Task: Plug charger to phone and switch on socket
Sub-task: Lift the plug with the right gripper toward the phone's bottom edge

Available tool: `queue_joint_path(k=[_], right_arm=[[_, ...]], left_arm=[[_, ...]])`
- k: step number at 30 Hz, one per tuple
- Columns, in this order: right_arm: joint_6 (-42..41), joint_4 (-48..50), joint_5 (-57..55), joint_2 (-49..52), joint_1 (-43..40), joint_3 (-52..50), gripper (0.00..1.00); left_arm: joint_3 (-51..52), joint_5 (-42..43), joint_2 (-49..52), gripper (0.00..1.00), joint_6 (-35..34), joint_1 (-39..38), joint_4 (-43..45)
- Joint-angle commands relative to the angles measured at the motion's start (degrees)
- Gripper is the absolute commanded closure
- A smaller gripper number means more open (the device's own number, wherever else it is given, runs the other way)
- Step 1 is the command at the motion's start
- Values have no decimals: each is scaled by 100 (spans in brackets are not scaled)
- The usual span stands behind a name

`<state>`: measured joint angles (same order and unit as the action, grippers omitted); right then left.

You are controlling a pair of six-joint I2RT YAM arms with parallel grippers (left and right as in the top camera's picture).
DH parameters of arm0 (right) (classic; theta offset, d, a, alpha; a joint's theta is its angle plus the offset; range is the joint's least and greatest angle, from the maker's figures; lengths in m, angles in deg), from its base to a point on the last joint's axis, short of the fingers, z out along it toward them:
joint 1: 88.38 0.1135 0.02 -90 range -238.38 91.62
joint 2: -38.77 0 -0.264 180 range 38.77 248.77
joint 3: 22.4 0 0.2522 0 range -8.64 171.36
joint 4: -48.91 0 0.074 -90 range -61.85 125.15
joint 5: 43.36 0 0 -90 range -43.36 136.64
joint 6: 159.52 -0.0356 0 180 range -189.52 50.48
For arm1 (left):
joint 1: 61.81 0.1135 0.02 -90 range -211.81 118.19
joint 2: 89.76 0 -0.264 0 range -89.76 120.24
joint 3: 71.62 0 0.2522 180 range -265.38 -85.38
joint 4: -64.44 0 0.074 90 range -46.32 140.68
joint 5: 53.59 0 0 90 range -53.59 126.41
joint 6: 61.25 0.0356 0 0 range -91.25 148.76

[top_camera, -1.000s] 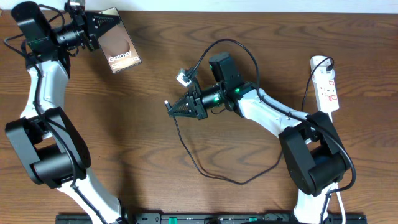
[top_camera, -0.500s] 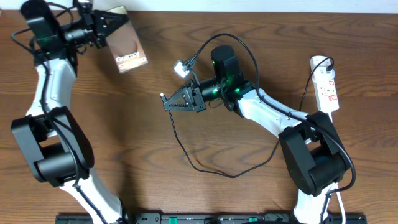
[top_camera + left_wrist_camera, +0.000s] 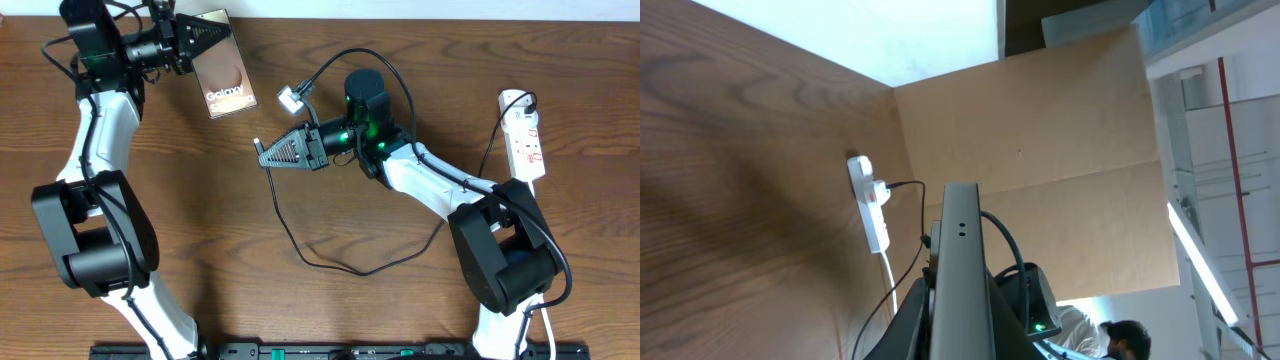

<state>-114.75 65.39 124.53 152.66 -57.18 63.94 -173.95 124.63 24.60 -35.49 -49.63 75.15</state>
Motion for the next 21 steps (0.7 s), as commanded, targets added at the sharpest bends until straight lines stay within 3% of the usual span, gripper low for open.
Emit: queue_joint_path(k=[1, 21], right_arm=[[-138, 33, -170, -13, 39, 15, 99], [-13, 330, -940, -13, 42, 15, 99]], left_arm=[[-37, 50, -153, 93, 15, -103, 52], [-37, -42, -153, 93, 127, -269, 52]])
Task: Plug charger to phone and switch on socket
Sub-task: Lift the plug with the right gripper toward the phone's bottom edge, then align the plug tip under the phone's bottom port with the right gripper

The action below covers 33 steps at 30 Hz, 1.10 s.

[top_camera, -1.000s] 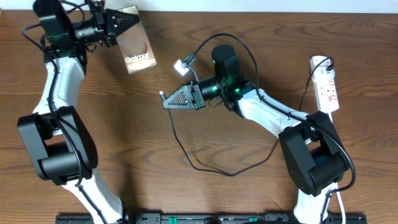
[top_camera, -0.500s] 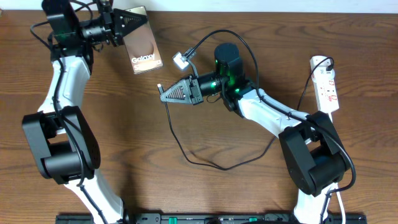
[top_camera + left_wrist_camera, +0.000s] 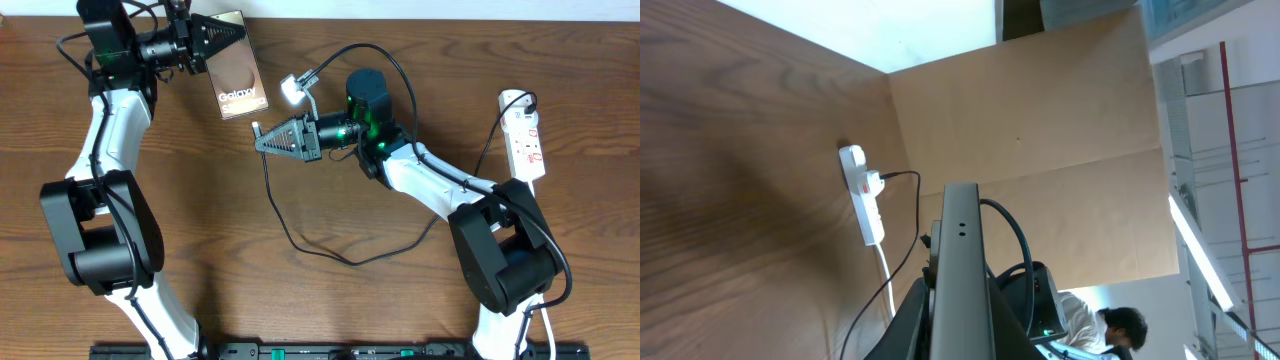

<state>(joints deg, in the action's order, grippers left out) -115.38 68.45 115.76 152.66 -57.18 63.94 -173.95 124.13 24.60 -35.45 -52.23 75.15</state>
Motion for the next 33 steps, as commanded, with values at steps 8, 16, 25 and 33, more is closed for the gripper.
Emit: queue_joint_path(k=[8, 16, 25, 33], right_arm=[[50, 308, 7, -13, 131, 15, 99], [50, 380, 0, -13, 175, 15, 99], [72, 382, -66, -13, 164, 15, 99], [72, 382, -66, -13, 101, 15, 99]], left_arm=[[-37, 11, -153, 93, 398, -11, 52], [-37, 11, -153, 92, 422, -66, 50], [-37, 85, -153, 93, 422, -105, 52], [-37, 184, -153, 92, 422, -105, 52]])
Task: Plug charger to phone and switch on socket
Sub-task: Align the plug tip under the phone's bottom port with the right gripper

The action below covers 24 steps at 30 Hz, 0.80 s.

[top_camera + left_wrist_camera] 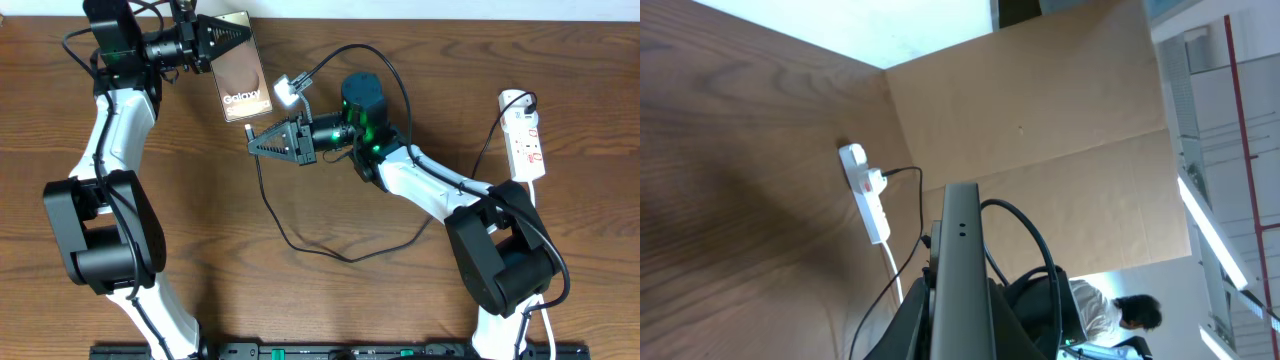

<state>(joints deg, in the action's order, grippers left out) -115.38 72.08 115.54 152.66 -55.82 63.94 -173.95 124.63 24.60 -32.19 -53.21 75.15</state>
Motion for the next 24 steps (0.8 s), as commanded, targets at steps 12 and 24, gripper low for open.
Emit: queue_joint_path(k=[12, 24], right_arm=[[74, 20, -46, -13, -37, 15, 99], [72, 20, -52, -13, -129, 15, 99]], left_arm=[[-37, 179, -153, 93, 118, -7, 52], [-37, 181, -153, 93, 85, -7, 48]])
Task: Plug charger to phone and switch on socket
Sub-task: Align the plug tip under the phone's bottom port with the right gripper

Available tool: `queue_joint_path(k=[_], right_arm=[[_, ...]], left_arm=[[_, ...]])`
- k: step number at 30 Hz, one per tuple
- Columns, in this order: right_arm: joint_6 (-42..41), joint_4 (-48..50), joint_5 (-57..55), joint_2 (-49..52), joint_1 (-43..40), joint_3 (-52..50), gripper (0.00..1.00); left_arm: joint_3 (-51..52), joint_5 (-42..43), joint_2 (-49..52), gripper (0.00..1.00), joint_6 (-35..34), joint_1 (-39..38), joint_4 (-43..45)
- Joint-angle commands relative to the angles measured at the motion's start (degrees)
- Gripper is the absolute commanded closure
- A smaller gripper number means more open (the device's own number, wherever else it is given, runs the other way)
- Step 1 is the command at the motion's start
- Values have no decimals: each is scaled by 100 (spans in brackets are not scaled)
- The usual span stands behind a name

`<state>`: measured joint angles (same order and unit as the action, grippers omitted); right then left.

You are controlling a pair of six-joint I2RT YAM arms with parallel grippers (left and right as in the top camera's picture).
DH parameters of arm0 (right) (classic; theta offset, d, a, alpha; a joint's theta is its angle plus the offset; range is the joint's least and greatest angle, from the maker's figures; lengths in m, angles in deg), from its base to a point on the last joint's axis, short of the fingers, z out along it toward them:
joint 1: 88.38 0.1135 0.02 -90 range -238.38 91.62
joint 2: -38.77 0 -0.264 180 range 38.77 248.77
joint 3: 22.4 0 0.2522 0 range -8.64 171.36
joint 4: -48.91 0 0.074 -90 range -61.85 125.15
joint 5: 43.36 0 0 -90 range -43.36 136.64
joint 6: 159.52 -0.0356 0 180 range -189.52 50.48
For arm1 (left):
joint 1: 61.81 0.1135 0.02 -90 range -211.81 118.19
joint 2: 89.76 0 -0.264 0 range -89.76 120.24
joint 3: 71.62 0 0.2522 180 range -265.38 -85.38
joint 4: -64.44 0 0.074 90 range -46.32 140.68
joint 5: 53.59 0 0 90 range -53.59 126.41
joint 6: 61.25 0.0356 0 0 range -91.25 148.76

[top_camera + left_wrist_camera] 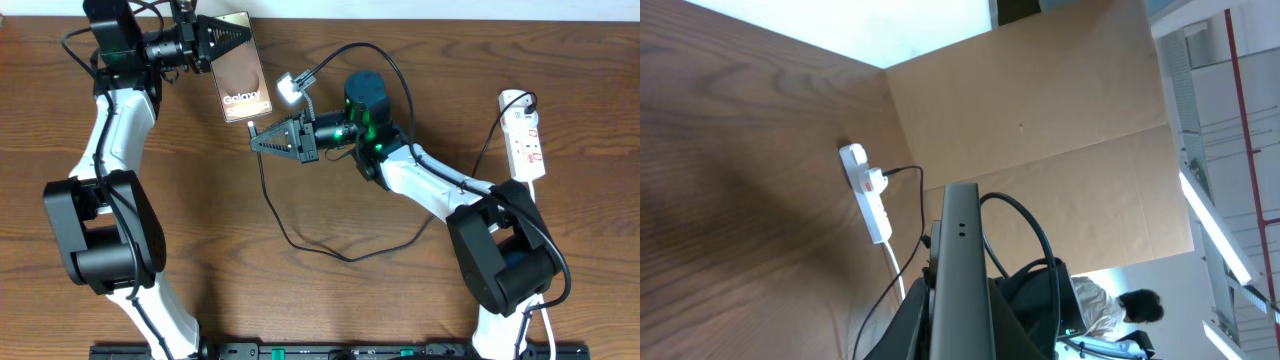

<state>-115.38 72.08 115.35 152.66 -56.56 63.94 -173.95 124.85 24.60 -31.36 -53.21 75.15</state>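
Observation:
My left gripper [222, 33] is shut on a tan phone [241, 79] with "Galaxy" on its screen, held off the table at the upper left. In the left wrist view the phone [961, 262] shows edge-on between the fingers. My right gripper [258, 142] is shut on the charger cable's plug end, just below the phone's lower edge. The black cable [300, 240] loops down over the table and back up. A white adapter [290, 92] on the cable sits above the right gripper. The white socket strip [524, 135] with red switches lies at the far right.
The wooden table [200, 250] runs under both arms. A cable from the socket strip [866, 192] trails along the table. A cardboard wall [1040, 120] stands beyond the table, and a person [1120, 310] is behind it.
Almost nothing differs. My right gripper with the plug has shifted a touch to the right and stays just below the phone's lower edge. The phone is held as before.
My left gripper held the phone at the upper left and my right gripper held the plug further down and to the right. The phone then stood further right and the plug closer to it. Now the plug sits just under the phone's lower edge.

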Motion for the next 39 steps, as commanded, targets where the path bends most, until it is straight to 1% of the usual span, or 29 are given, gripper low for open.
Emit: queue_joint_path(k=[1, 12, 25, 39], right_arm=[[70, 20, -35, -13, -66, 15, 99], [2, 13, -111, -13, -59, 15, 99], [-409, 11, -284, -13, -28, 15, 99], [-492, 11, -452, -13, 11, 15, 99]], left_arm=[[-37, 160, -153, 93, 2, -7, 48], [-37, 157, -153, 93, -11, -7, 50], [-37, 155, -153, 93, -11, -7, 50], [-37, 157, -155, 93, -11, -7, 50]])
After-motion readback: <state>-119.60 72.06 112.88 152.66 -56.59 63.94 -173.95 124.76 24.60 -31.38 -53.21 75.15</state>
